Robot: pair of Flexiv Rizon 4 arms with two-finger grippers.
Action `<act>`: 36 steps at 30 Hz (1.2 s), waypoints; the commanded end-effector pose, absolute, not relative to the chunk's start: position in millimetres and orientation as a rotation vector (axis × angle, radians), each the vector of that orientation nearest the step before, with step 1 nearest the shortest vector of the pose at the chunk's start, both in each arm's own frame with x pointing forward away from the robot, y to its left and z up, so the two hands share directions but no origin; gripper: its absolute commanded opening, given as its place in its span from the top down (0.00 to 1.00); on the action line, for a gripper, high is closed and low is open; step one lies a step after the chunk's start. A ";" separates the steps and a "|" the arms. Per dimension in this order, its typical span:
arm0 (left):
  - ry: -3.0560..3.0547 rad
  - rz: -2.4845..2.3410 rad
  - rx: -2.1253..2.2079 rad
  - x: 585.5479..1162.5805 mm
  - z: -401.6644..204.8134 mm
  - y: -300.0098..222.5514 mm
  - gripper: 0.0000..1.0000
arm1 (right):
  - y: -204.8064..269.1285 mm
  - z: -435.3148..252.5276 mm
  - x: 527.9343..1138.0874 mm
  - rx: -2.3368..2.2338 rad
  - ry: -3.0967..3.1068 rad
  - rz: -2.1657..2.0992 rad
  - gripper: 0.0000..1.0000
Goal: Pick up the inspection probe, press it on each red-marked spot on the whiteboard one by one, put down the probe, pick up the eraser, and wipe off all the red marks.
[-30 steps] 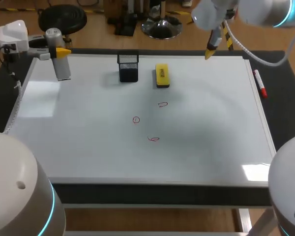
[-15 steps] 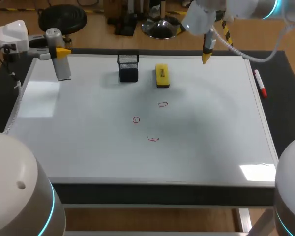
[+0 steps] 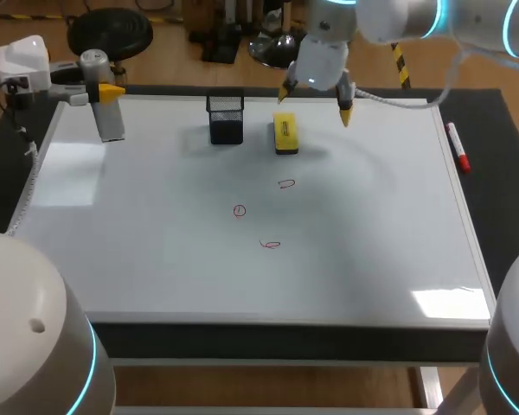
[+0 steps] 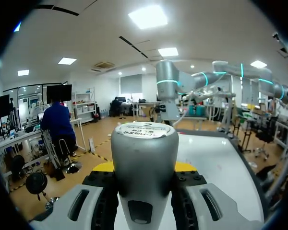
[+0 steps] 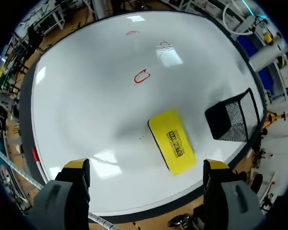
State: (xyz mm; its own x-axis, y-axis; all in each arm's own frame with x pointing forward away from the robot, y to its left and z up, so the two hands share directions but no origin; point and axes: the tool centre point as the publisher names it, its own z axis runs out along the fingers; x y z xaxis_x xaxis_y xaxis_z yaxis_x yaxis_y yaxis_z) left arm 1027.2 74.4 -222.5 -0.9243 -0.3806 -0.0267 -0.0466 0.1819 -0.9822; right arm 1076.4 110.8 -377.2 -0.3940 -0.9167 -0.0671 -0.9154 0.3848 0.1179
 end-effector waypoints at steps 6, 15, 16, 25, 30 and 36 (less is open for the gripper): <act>2.191 -1.807 -0.409 1026.6 -221.9 73.8 1.00 | 123.4 -386.3 1070.7 2.064 -2.211 -0.117 0.00; 2.191 -1.807 -0.409 1026.6 -221.9 73.8 1.00 | 134.8 -394.7 1067.6 2.195 -2.184 -0.106 0.00; 2.191 -1.807 -0.409 1026.6 -221.9 73.8 1.00 | 136.5 -395.8 1066.8 2.210 -2.185 -0.099 0.00; 2.191 -1.807 -0.409 1026.6 -221.9 73.8 1.00 | 151.0 -410.2 1066.0 2.191 -2.237 -0.060 0.00; 2.191 -1.807 -0.409 1026.6 -221.9 73.8 1.00 | 158.8 -416.7 1066.4 2.219 -2.198 -0.035 0.00; 2.191 -1.807 -0.409 1026.6 -221.9 73.8 1.00 | 161.1 -420.9 1070.6 2.233 -2.204 -0.040 0.00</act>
State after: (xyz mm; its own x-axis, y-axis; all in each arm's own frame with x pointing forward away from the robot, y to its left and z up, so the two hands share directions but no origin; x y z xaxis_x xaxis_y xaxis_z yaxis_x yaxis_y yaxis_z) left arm 1027.2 74.4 -222.6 -0.9243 -0.3807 -0.0267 -0.0465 0.1818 -0.9822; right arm 1065.9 159.6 -417.7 0.0116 -0.9998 -0.0188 -0.9998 -0.0119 0.0176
